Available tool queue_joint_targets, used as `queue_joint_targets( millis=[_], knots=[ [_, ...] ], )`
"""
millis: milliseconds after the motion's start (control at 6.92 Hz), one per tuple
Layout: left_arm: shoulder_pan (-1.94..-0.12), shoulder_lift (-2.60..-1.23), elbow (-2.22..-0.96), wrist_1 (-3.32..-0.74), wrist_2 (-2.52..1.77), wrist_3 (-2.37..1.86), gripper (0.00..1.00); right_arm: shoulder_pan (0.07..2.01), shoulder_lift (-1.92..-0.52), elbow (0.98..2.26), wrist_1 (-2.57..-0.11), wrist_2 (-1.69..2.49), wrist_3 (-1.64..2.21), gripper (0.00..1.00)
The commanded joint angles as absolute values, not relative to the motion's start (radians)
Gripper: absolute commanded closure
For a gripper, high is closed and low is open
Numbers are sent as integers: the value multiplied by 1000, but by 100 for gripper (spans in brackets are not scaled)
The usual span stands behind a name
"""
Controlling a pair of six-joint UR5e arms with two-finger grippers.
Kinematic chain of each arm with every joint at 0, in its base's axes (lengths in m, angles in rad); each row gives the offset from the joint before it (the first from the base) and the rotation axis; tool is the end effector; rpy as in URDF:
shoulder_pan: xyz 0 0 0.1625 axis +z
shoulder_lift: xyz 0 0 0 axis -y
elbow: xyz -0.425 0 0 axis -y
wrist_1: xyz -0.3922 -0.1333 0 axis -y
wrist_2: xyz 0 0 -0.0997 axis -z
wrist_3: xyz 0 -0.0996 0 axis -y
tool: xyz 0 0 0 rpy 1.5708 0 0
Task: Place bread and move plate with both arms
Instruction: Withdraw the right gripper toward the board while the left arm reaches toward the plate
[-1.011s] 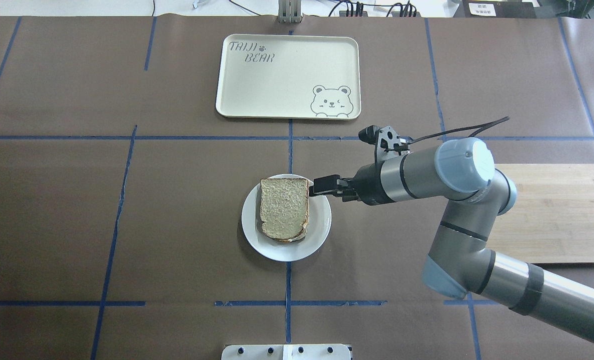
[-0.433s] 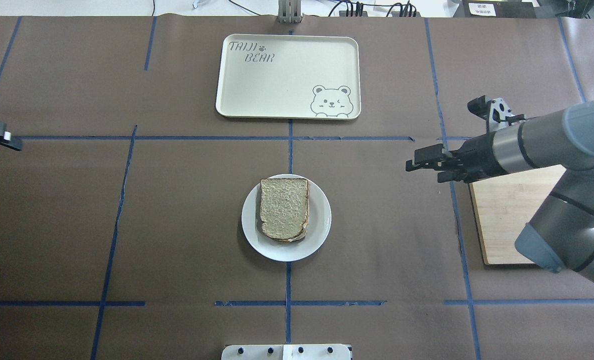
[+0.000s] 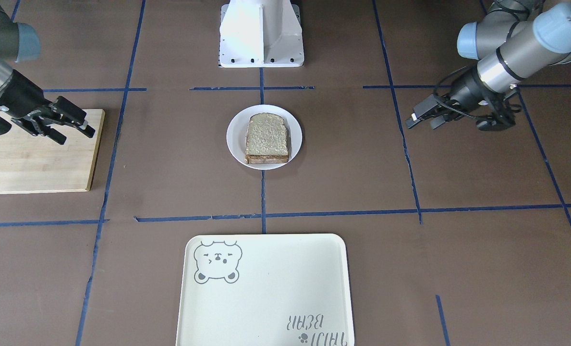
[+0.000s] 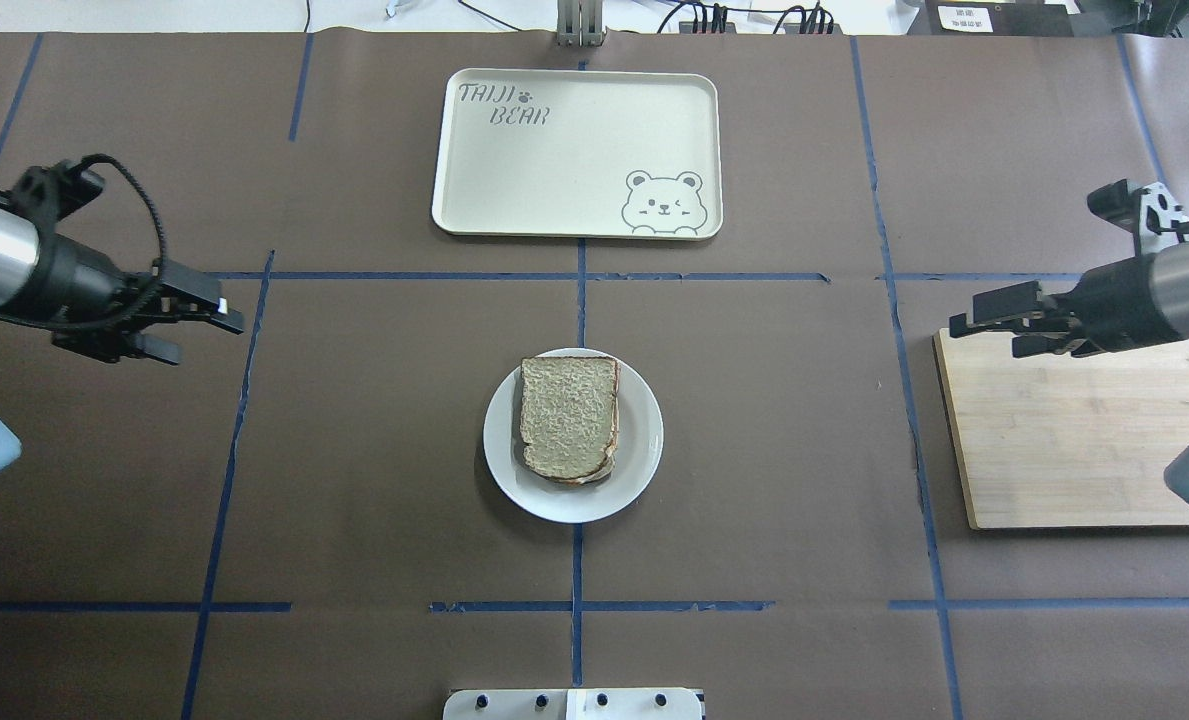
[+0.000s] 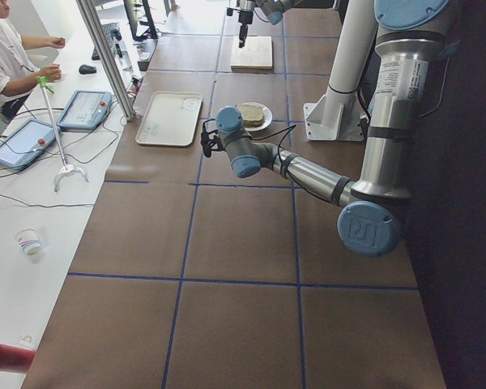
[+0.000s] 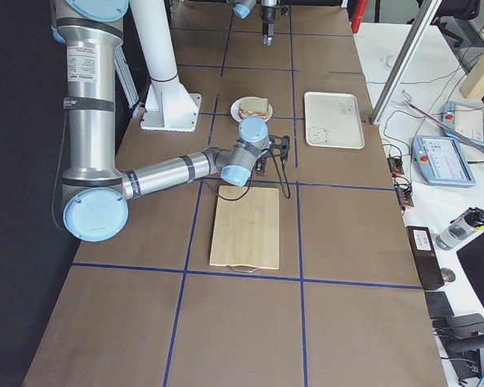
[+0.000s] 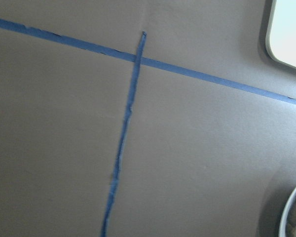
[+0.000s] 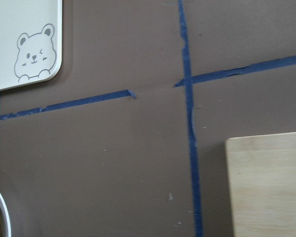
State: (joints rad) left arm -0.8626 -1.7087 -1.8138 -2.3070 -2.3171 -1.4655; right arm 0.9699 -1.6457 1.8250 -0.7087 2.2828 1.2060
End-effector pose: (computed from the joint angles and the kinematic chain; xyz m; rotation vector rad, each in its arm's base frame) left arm 0.2961 -0.4467 0.3801 -0.0943 1.2432 -0.2406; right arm -0.2092 -0.4259 0.4684 0.1085 -1.1750 0.1630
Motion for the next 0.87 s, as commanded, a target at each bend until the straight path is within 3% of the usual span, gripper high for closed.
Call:
queue_joint_targets(
  millis=[0,433,722],
  knots=[
    [-624,-1816,-1806,-2388,-2004,-1671,7,1043,-1727,1829,-709,2312,1073,0],
    [-535,-1871,-1596,-2821,-1774,-1844,12,1051,-1738,1827,-709,2310,1069,0],
    [-451,-1879,-1549,-2913,-1611,-1891,21,1052,-1743,1829,-709,2310,1069,0]
  ],
)
